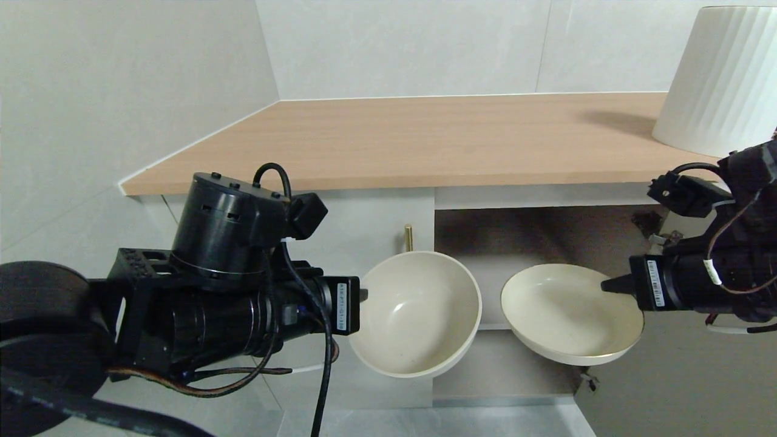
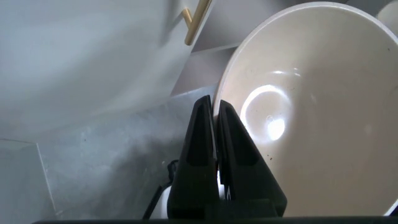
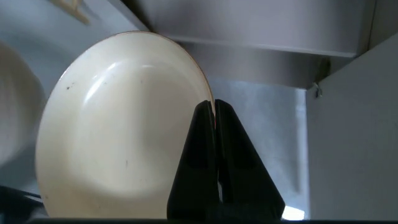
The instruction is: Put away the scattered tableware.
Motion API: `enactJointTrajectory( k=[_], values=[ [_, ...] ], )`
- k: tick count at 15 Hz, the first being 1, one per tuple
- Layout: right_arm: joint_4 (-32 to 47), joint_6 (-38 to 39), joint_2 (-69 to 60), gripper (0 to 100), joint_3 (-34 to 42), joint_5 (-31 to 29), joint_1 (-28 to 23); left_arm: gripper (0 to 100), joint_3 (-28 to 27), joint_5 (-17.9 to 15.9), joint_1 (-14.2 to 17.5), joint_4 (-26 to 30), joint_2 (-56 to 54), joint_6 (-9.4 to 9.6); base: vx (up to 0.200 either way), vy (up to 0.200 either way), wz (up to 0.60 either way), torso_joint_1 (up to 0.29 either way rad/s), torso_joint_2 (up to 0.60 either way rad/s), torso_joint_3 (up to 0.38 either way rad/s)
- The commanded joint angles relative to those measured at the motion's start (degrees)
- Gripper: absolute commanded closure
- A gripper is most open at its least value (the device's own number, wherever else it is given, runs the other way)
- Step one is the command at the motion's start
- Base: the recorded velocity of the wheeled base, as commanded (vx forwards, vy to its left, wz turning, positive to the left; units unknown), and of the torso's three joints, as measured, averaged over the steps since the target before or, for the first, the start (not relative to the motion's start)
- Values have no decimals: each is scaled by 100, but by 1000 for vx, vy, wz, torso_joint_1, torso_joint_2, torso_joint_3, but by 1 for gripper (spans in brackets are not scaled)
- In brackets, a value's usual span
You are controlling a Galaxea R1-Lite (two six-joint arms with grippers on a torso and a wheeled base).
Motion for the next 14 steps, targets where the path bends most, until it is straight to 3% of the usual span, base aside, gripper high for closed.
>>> enactJointTrajectory(
  k=[1, 8, 14],
  values=[
    [-192, -205, 445, 100, 270, 0, 30, 100, 1, -1, 1, -2, 1, -4, 0, 0, 0, 0, 0, 0],
    [-2934, 331, 2809, 100, 683, -132, -137, 100, 36, -10, -60, 7, 63, 5, 0, 0, 0, 0, 0, 0],
    [-5501, 595, 4479, 100, 780, -765, -515, 100, 36, -1, -69, 16, 107, 5, 0, 0, 0, 0, 0, 0]
  ],
)
